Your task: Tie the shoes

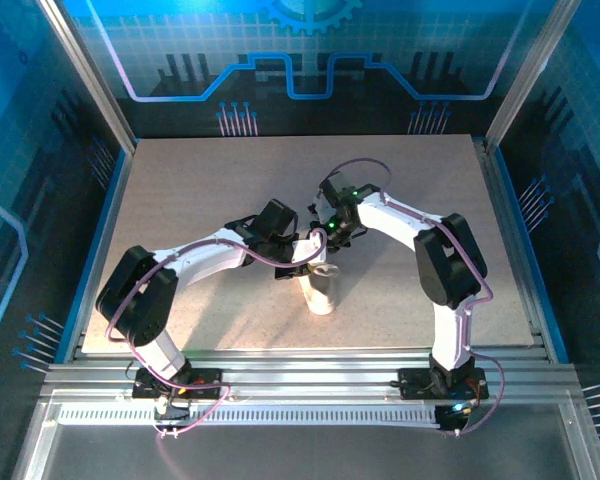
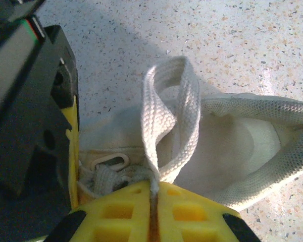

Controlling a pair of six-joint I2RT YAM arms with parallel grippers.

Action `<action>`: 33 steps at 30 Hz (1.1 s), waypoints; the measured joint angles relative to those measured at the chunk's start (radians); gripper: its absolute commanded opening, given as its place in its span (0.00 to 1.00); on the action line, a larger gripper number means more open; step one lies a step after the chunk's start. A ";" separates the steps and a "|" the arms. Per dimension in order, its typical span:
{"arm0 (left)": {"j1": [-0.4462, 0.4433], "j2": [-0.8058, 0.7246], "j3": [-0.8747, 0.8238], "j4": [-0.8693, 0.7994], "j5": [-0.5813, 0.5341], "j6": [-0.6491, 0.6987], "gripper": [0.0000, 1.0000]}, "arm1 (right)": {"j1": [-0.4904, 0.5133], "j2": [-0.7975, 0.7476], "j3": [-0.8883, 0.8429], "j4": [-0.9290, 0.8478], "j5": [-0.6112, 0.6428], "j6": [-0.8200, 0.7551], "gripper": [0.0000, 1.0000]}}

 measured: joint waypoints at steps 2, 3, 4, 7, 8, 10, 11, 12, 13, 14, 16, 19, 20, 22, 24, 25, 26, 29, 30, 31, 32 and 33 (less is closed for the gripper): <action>0.000 0.000 0.000 0.000 0.000 0.000 0.10 | 0.000 0.000 0.003 0.000 0.003 0.000 0.00; 0.000 0.000 0.000 0.001 0.000 0.000 0.10 | 0.000 -0.002 0.003 0.000 0.005 0.003 0.00; 0.000 0.000 0.000 0.001 0.000 0.000 0.10 | 0.000 -0.006 0.003 0.000 0.008 0.002 0.00; 0.000 0.000 0.000 0.002 0.000 0.000 0.10 | -0.001 -0.033 0.001 0.002 0.029 0.002 0.00; 0.000 0.000 0.000 0.002 0.000 0.000 0.10 | -0.001 -0.049 -0.004 0.006 0.035 0.001 0.00; 0.000 0.000 0.000 0.003 0.000 0.000 0.10 | -0.005 -0.087 -0.025 0.024 0.044 0.005 0.00; 0.000 0.000 0.000 0.005 0.000 0.000 0.10 | -0.009 -0.110 -0.039 0.035 0.046 0.006 0.00; 0.000 0.000 0.000 0.007 0.001 0.000 0.10 | -0.014 -0.129 -0.051 0.051 0.050 0.008 0.00; 0.000 -0.001 0.000 0.011 0.002 -0.001 0.10 | -0.019 -0.142 -0.061 0.062 0.053 0.009 0.00; 0.000 -0.002 0.000 0.016 0.003 -0.001 0.10 | -0.025 -0.151 -0.071 0.074 0.052 0.010 0.00; 0.001 -0.002 -0.003 0.019 0.004 -0.003 0.10 | -0.034 -0.157 -0.082 0.089 0.051 0.013 0.00; 0.001 -0.002 -0.010 0.026 0.004 -0.006 0.19 | -0.039 -0.157 -0.094 0.108 0.050 0.016 0.00; 0.001 -0.003 -0.013 0.029 0.004 -0.005 0.24 | -0.039 -0.157 -0.096 0.112 0.048 0.016 0.00; 0.003 -0.008 -0.019 0.043 0.003 -0.014 0.33 | -0.040 -0.157 -0.099 0.122 0.043 0.016 0.00; 0.008 -0.019 -0.029 0.062 0.001 -0.031 0.40 | -0.041 -0.156 -0.100 0.133 0.030 0.016 0.00; 0.011 -0.029 -0.035 0.069 0.001 -0.041 0.42 | -0.042 -0.154 -0.100 0.135 0.023 0.015 0.00; 0.015 -0.039 -0.038 0.072 0.005 -0.054 0.44 | -0.042 -0.152 -0.100 0.137 0.020 0.015 0.00; 0.032 -0.074 -0.039 0.084 0.027 -0.094 0.47 | -0.048 -0.139 -0.100 0.141 0.008 0.012 0.00; 0.045 -0.091 -0.039 0.090 0.039 -0.114 0.48 | -0.053 -0.134 -0.100 0.141 0.002 0.009 0.00; 0.057 -0.104 -0.039 0.095 0.048 -0.127 0.49 | -0.057 -0.129 -0.100 0.141 -0.001 0.006 0.00; 0.074 -0.121 -0.039 0.104 0.060 -0.146 0.50 | -0.062 -0.125 -0.100 0.141 -0.003 0.004 0.00; 0.092 -0.138 -0.039 0.114 0.070 -0.167 0.51 | -0.067 -0.120 -0.100 0.141 -0.006 0.000 0.00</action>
